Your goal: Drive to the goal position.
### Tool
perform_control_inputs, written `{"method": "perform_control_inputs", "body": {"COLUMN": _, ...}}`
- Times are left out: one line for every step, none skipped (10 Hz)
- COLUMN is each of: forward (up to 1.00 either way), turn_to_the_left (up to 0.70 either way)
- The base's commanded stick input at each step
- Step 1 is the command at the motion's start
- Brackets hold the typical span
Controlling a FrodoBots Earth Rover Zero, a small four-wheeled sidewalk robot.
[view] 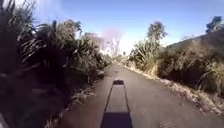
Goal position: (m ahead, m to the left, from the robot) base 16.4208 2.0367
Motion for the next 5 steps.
{"method": "perform_control_inputs", "body": {"forward": 0.85, "turn_to_the_left": 0.0}}
{"method": "perform_control_inputs", "body": {"forward": 0.85, "turn_to_the_left": 0.0}}
{"method": "perform_control_inputs", "body": {"forward": 0.85, "turn_to_the_left": 0.0}}
{"method": "perform_control_inputs", "body": {"forward": 0.85, "turn_to_the_left": 0.0}}
{"method": "perform_control_inputs", "body": {"forward": 0.85, "turn_to_the_left": 0.0}}
